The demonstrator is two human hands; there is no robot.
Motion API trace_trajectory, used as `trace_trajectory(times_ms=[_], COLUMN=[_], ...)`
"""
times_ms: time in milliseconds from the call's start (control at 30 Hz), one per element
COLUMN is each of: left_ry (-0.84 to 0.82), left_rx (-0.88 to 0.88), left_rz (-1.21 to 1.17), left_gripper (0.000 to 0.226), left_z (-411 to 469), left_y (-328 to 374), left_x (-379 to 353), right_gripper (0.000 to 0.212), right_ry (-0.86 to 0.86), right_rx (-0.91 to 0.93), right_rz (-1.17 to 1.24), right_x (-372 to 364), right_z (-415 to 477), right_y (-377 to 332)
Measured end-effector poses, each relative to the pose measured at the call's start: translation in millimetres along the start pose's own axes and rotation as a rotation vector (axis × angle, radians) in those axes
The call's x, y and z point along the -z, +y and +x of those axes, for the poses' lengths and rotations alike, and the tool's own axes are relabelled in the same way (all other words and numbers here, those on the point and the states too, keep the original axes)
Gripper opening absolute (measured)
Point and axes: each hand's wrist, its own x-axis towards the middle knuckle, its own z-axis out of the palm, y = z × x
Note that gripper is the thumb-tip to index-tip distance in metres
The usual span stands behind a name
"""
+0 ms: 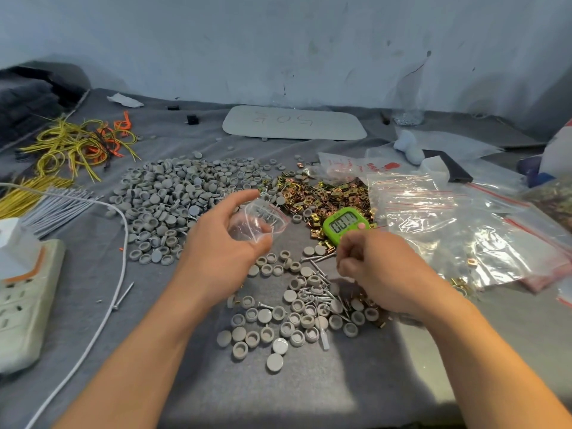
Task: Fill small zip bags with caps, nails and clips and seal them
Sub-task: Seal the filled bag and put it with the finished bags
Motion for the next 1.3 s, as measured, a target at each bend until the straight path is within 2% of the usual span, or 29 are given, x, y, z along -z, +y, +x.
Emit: trace_trajectory(times_ms=[100, 167, 400, 633, 967, 1033, 1100, 1133, 1200, 1300], left_ry=[-0.003, -0.01, -0.055, -0.076, -0.087, -0.092, -0.106, -0.115, -0.14, -0.156], left_rx=[-0.016, -0.028, -0.096, -0.113, -0.121, -0.137, -0.151, -0.156, -0.174, -0.191], left_rz=[0.042, 0.084, 0.224, 0.295, 0.263, 0.264, 0.251, 0.248, 0.24, 0.227], left_gripper=[0.072, 0.072, 0.071, 0.075, 0.075, 0.076, 0.076, 0.077, 0.084, 0.092], left_z=[0, -1, -4, -4, -4, -5, -4, -4, -3, -4], left_y=[0, 0, 1, 0, -1, -2, -3, -2, -1, 2], left_x=[-1, -3, -10, -11, -10, -10, -11, -11, -10, -9], right_gripper=[0.019, 0.023, 0.034, 0.031, 0.035, 0.044, 0.056, 0.052, 0.024, 0.012], right_ry=[0.059, 0.104, 0.191, 0.285, 0.414, 0.409, 0.407, 0.398, 0.368, 0.328], right_rx=[0.066, 0.103, 0.173, 0.293, 0.378, 0.351, 0.333, 0.339, 0.375, 0.382], right_rz=[0.42, 0.563, 0.666, 0.565, 0.501, 0.514, 0.401, 0.318, 0.194, 0.185], right_x=[1, -1, -4, -4, -11, -15, -21, -24, -29, -31], right_z=[-5, -7, -10, -15, -19, -17, -13, -10, -4, 0], right_y=[0, -2, -20, -35, -43, -48, -52, -55, -61, -65])
